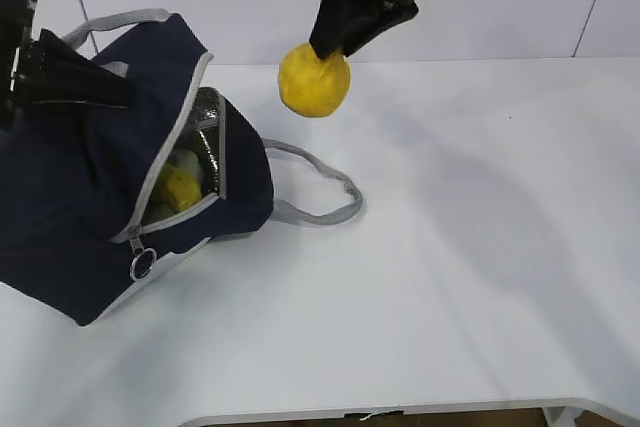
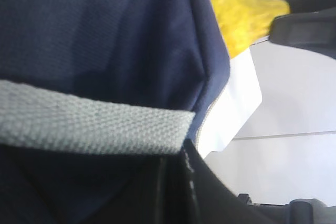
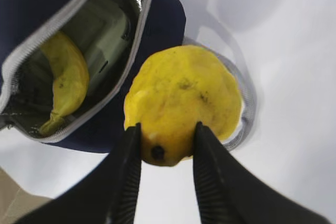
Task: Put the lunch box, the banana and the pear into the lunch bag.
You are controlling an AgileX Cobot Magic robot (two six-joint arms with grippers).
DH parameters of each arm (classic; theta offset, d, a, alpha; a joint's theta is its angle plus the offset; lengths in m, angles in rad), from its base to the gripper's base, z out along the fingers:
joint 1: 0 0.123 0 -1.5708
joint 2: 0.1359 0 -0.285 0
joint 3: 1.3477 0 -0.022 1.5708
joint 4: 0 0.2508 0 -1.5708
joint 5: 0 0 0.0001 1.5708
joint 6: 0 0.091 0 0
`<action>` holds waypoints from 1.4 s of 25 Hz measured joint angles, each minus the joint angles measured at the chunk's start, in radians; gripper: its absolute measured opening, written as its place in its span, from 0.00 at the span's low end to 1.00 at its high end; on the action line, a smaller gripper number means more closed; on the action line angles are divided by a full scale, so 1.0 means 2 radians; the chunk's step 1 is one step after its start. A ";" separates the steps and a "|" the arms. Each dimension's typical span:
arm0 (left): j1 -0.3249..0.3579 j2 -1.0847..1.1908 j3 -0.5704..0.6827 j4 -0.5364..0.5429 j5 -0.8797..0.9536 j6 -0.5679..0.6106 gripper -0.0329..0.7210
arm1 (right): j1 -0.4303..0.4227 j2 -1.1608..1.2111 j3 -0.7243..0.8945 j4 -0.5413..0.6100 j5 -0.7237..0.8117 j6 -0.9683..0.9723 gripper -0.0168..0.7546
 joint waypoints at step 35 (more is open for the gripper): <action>0.000 0.000 0.000 -0.032 0.009 0.000 0.03 | -0.006 0.142 0.028 0.389 -0.040 -0.091 0.35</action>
